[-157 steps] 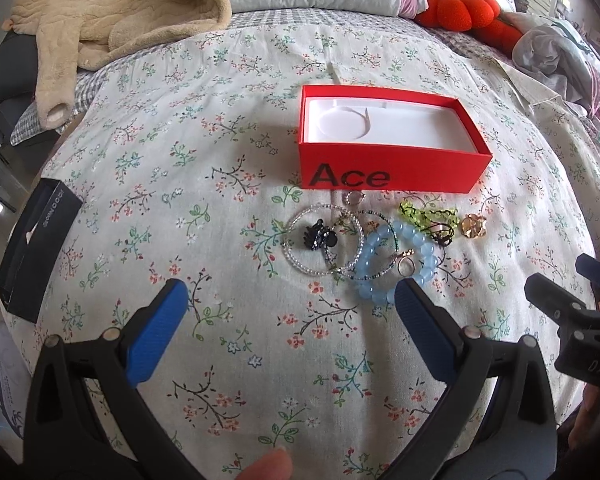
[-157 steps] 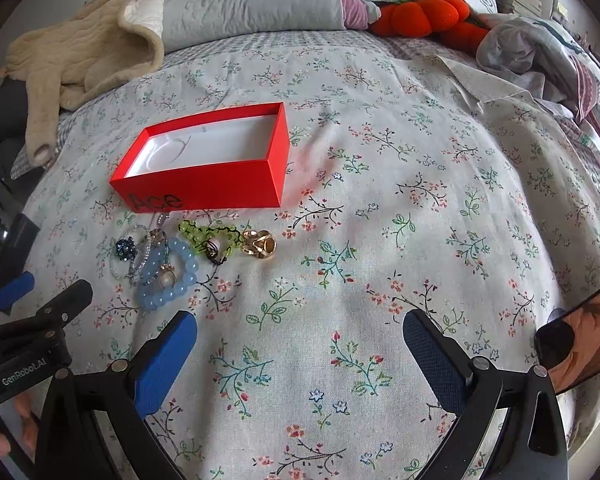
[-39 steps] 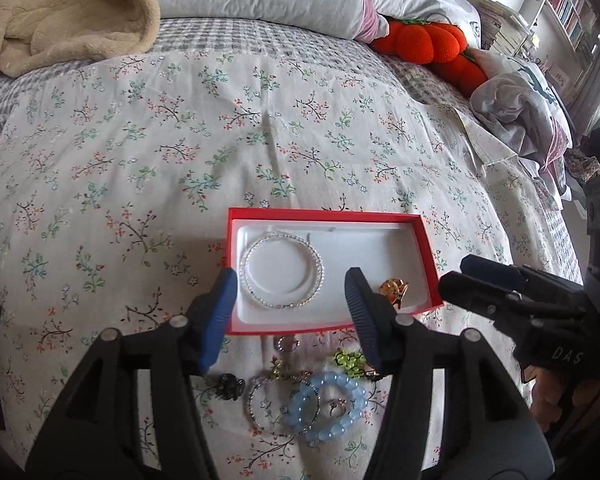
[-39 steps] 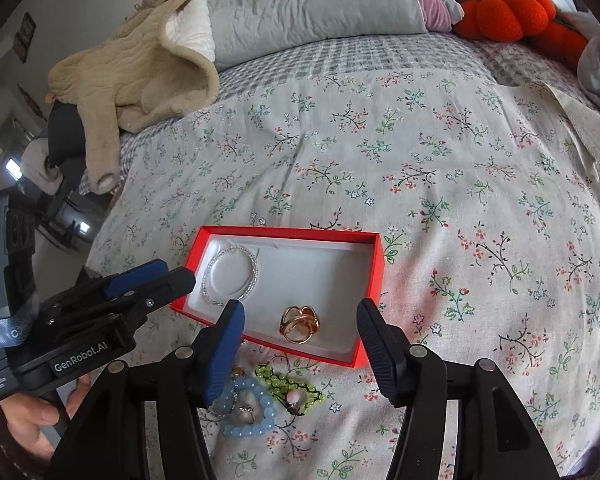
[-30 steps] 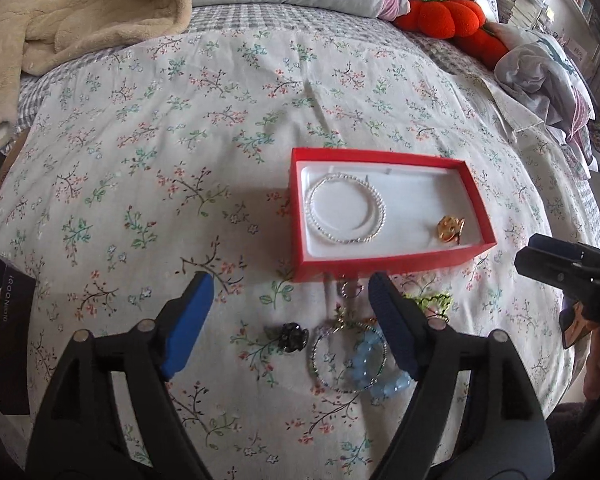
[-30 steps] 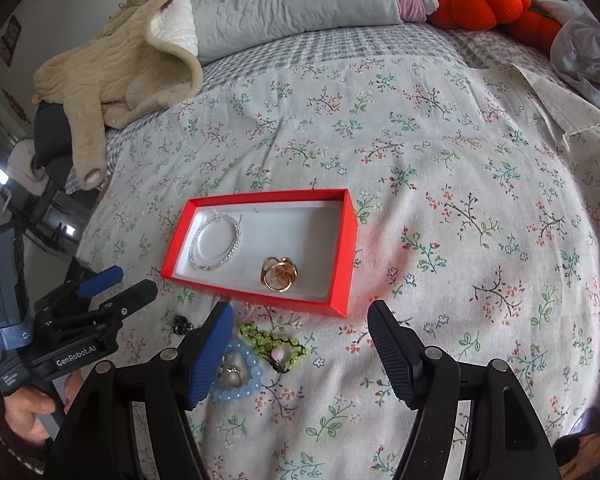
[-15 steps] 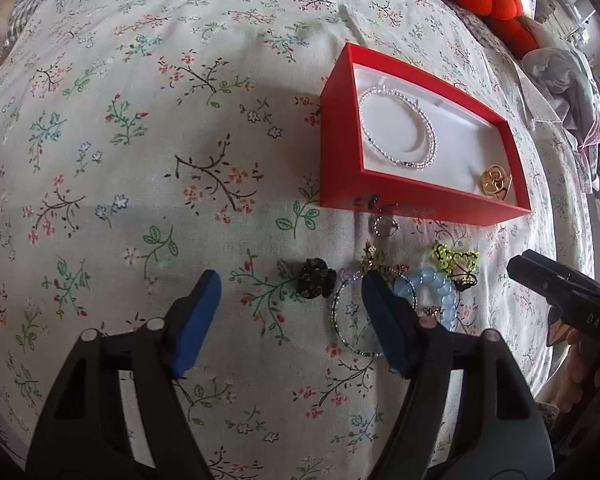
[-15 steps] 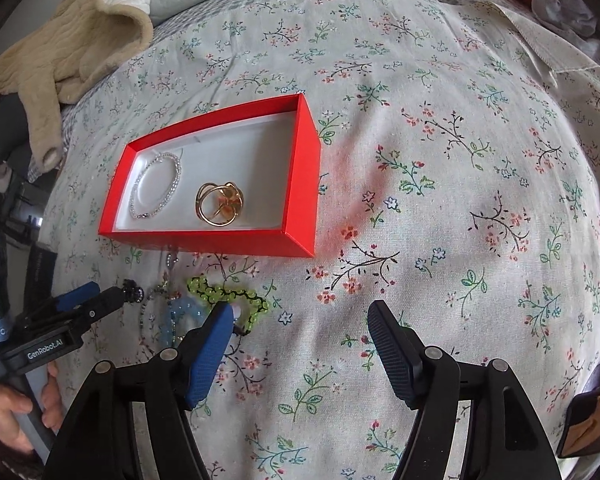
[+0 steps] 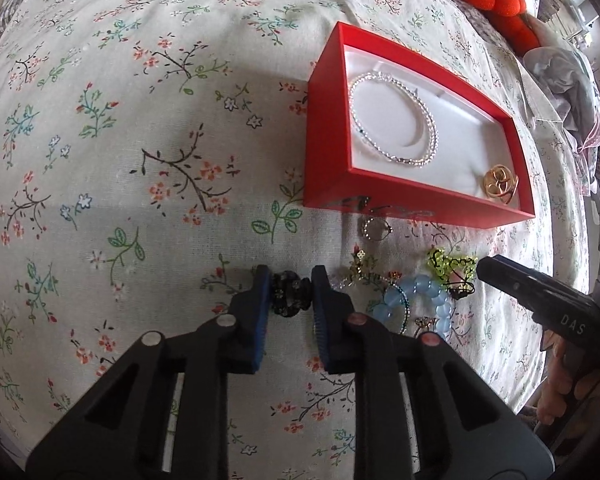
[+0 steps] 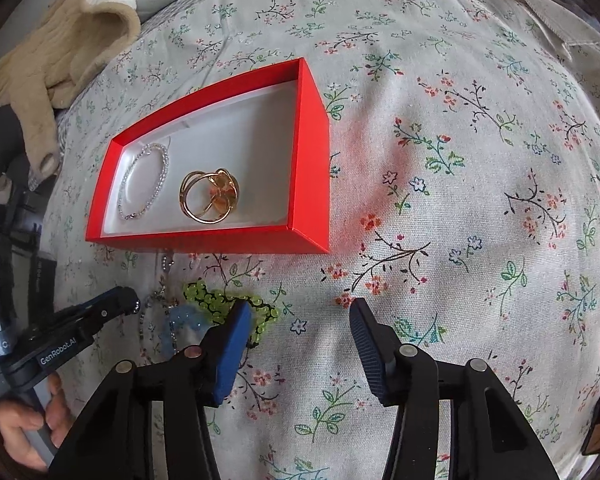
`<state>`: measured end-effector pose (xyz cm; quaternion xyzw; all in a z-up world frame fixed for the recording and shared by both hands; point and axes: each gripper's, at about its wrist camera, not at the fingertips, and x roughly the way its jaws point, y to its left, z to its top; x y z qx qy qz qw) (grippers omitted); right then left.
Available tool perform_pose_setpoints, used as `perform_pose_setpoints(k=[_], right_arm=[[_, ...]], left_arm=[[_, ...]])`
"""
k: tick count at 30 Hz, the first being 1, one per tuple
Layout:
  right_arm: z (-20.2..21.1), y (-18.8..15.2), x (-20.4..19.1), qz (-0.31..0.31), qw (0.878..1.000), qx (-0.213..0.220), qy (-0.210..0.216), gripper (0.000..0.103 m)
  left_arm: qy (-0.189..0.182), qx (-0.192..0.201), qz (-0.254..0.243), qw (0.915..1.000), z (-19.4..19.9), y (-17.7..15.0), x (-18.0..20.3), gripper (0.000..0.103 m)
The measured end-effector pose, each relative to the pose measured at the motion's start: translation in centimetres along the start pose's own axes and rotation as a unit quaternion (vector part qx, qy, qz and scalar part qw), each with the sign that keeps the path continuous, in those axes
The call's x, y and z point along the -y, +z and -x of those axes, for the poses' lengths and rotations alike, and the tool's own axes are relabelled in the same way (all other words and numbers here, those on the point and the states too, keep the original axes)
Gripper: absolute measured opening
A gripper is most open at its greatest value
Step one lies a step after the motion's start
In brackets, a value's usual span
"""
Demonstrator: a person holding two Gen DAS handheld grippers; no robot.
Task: Organize jewelry
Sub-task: 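Grasp the black hair clip with the left tool while the right grasps the green bracelet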
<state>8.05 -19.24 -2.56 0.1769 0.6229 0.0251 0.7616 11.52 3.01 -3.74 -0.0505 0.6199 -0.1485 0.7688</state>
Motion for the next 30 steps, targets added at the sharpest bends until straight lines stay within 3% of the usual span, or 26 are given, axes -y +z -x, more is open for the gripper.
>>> perform_pose_setpoints(k=[7,10,13,20,26,30], right_arm=[[-0.8,0.1,-1.0,0.006,1.000,0.002,0.004,0.022],[-1.3,0.0,-1.8,0.015,1.000,0.000,0.010,0.021],[-1.5,-0.1,-2.4,0.034,0.999,-0.001,0.007,0.012],[-0.5,-0.3,-2.5,0.044,0.999,0.016,0.005,0.005],[0.6,-0.6,-2.5,0.046,0.999,0.016,0.023,0.006],[1.4,-0.8,-2.2,0.045,0.998,0.013,0.030,0.019]], left_arm=[[-0.002,0.000,-0.005,1.0000,0.0,0.2,0.4,0.022],[-0.003,0.000,-0.007,1.0000,0.0,0.3,0.6,0.022],[-0.003,0.004,-0.008,1.0000,0.4,0.0,0.3,0.022],[-0.002,0.008,-0.006,1.0000,0.9,-0.4,0.0,0.022],[-0.008,0.011,-0.005,0.9999,1.3,-0.5,0.0,0.022],[-0.010,0.012,-0.005,0.9999,1.3,-0.4,0.0,0.022]])
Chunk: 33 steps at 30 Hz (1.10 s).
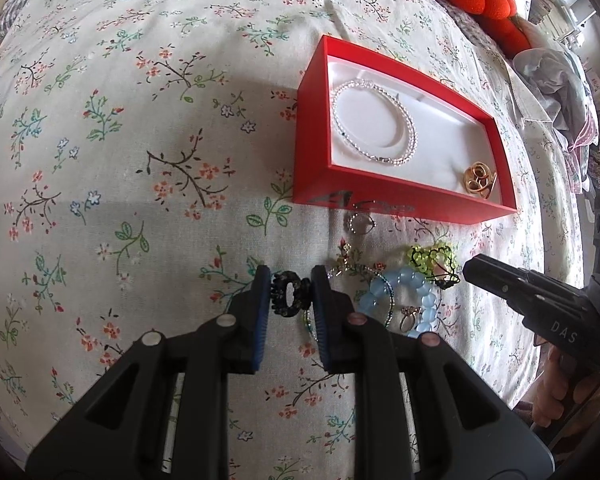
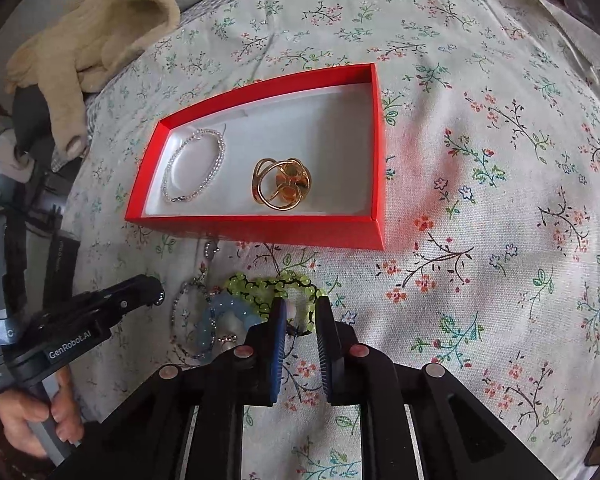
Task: Organize jewelry
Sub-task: 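Grasp the black hair clip with the left tool while the right grasps the green bracelet, then drop the black clip into the red box with the left tool while the right drops the green bracelet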
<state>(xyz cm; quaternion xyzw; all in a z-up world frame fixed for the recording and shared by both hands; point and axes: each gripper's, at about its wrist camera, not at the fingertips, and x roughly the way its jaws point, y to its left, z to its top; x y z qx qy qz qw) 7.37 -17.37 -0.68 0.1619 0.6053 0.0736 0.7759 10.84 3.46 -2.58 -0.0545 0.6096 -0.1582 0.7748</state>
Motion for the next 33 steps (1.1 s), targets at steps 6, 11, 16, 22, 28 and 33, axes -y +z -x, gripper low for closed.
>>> perform_pose_setpoints(k=[6,11,16,22,28,33], right_arm=[[-0.5,0.0,0.1,-0.024,0.999,-0.010,0.019,0.060],[-2.2,-0.2,-0.3,-0.030,0.999,-0.034,0.028,0.052],[-3.1,-0.1,0.1,-0.032,0.999,-0.033,0.007,0.026],[-2.6,0.0,0.8,-0.034,0.999,-0.025,0.012,0.008],[-0.5,0.1,0.2,-0.021,1.000,0.000,0.022,0.008],[1.5,0.1,0.1,-0.021,0.999,0.016,0.043,0.008]], left_arm=[[0.001,0.000,0.000,1.0000,0.0,0.0,0.0,0.022],[0.004,-0.001,0.000,1.0000,-0.2,0.0,0.3,0.022],[0.005,-0.002,-0.002,1.0000,-0.4,0.1,0.7,0.022],[0.004,0.001,-0.001,1.0000,-0.2,0.1,0.7,0.022],[-0.002,0.010,0.004,0.9999,0.7,0.0,0.1,0.022],[-0.015,0.024,0.009,0.9996,2.0,0.0,0.1,0.022]])
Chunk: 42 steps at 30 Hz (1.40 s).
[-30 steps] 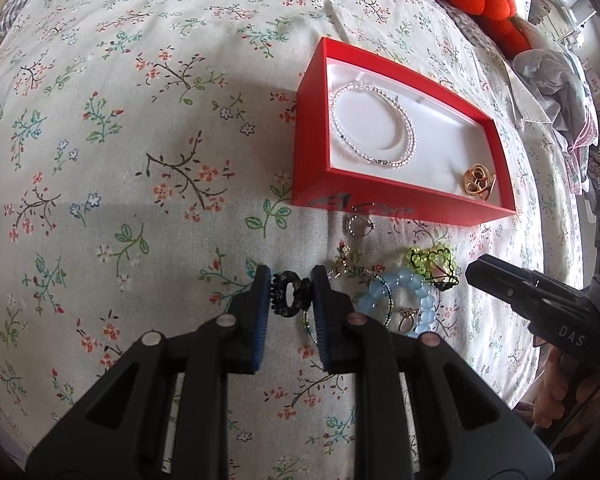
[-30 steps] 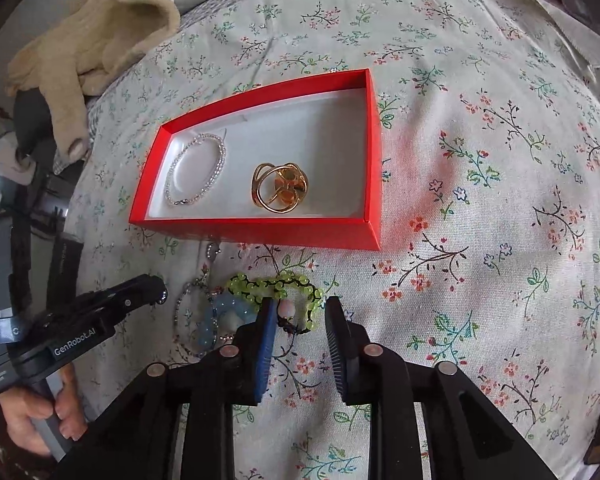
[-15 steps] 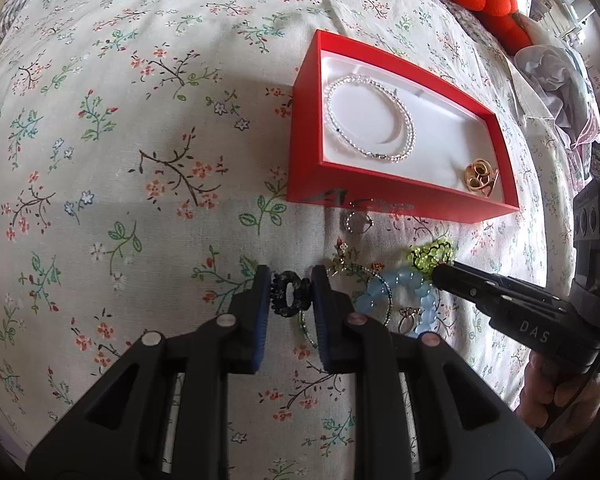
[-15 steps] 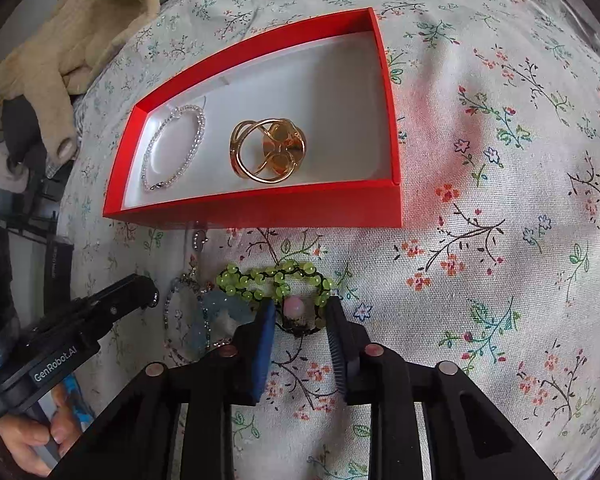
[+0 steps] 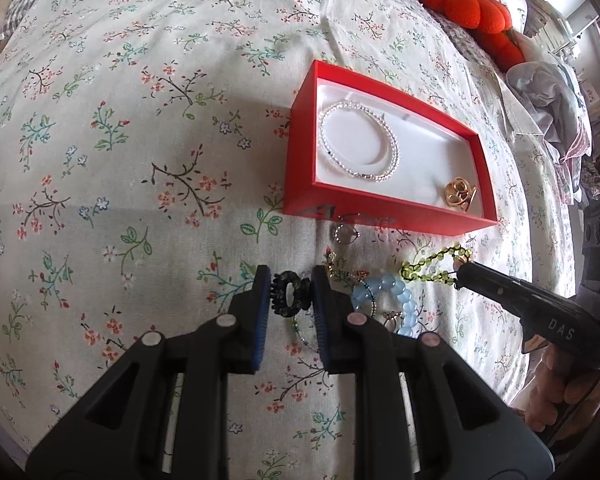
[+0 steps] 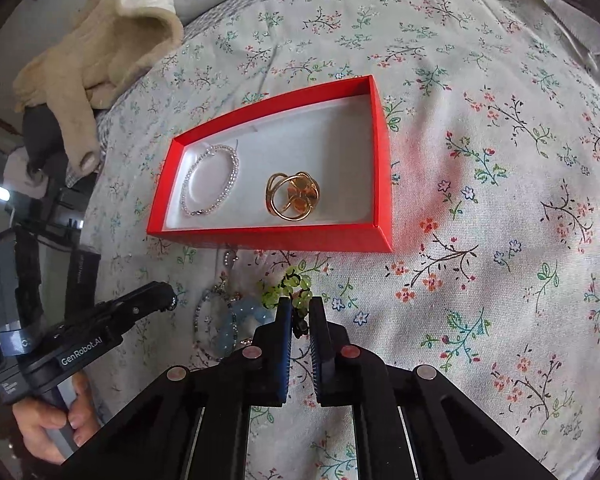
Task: Organize jewelry
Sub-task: 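Drop the black clip into the red box with the left tool while the right drops the green bracelet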
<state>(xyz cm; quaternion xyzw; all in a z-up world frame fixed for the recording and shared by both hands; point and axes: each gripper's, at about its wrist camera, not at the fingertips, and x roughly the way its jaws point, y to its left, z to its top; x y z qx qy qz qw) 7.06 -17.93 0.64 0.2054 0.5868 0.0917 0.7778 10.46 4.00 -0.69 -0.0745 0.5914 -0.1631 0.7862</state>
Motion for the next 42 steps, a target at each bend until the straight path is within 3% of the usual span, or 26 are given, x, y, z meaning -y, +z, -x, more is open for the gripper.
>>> perform_pose_setpoints(k=[11,21,29,42], right_arm=[[5.3,0.9,-1.4,0.010,0.997,0.071,0.035,0.008],[6.7,2.7,-1.2,-0.001,0.992,0.120,0.044,0.008],[5.5,4.5,-0.6,-0.023,0.990,0.132,0.045,0.008],[2.1,5.7,-0.3,-0.043,0.993,0.108,0.015,0.009]], left_arm=[[-0.026,0.067,-0.026,0.9971,4.2,0.7,2.1,0.022],[-0.032,0.093,-0.043,0.9942,2.1,2.8,4.6,0.022],[-0.036,0.120,-0.040,0.9913,0.5,4.4,4.7,0.022],[-0.017,0.118,-0.033,0.9924,-1.7,5.2,4.8,0.023]])
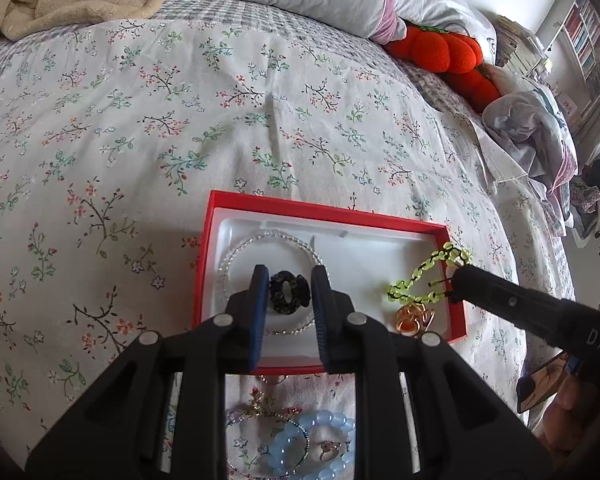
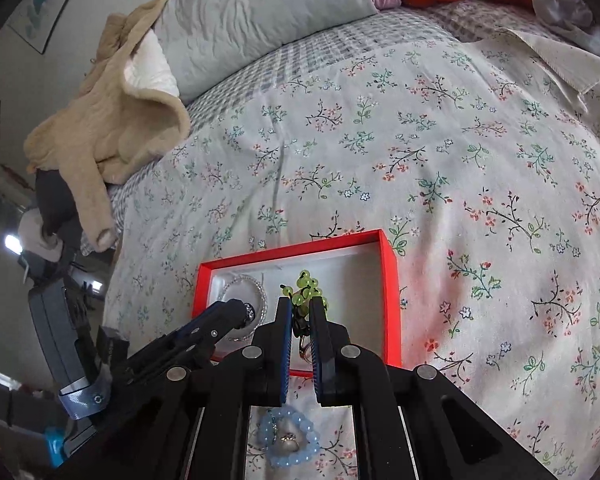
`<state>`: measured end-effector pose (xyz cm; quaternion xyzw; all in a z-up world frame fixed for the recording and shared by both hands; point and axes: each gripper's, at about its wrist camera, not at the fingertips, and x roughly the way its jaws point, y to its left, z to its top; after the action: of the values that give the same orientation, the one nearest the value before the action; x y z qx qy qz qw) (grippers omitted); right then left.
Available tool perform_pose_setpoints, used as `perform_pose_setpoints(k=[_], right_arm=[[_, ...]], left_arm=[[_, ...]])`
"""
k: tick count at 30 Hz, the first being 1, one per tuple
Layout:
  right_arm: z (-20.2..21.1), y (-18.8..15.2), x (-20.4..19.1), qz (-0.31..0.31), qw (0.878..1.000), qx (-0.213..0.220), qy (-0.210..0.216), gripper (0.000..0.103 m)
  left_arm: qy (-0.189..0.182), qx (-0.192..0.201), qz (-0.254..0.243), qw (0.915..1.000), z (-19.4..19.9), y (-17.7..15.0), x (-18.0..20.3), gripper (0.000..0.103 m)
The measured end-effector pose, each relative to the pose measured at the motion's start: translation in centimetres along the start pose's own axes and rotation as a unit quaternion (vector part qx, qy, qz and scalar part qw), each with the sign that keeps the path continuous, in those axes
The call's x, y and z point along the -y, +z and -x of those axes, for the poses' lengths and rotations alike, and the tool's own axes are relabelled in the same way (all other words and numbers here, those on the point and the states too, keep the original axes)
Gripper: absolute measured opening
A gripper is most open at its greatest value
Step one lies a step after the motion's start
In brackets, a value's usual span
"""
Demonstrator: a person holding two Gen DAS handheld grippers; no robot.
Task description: Organize jewelry
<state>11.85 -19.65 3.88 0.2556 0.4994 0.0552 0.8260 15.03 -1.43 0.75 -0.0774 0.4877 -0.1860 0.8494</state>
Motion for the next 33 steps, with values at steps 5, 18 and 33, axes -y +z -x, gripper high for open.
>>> perform_pose_setpoints(k=[5,18,33], right_arm=[[0.6,0.5,0.1,0.005,1.000,0.008,-0.001,0.019],[4.8,-1.4,-0.2,0.049,0.998,0.012,-0.030,0.069],[1.4,-6.2,1.3,0.075,0.988,-0.080,-0.105,0.074]], left_arm=[[0.003,0.006,-0.004,1.0000,1.1,0.2,0.1,0.032],[0.047,-0.013,-0.028,0.9984,4.5,-1.3,0.3,0.072],[0.086,-0.090,-0.005,0.9922,2.8,-5.1,-3.5,0.080]])
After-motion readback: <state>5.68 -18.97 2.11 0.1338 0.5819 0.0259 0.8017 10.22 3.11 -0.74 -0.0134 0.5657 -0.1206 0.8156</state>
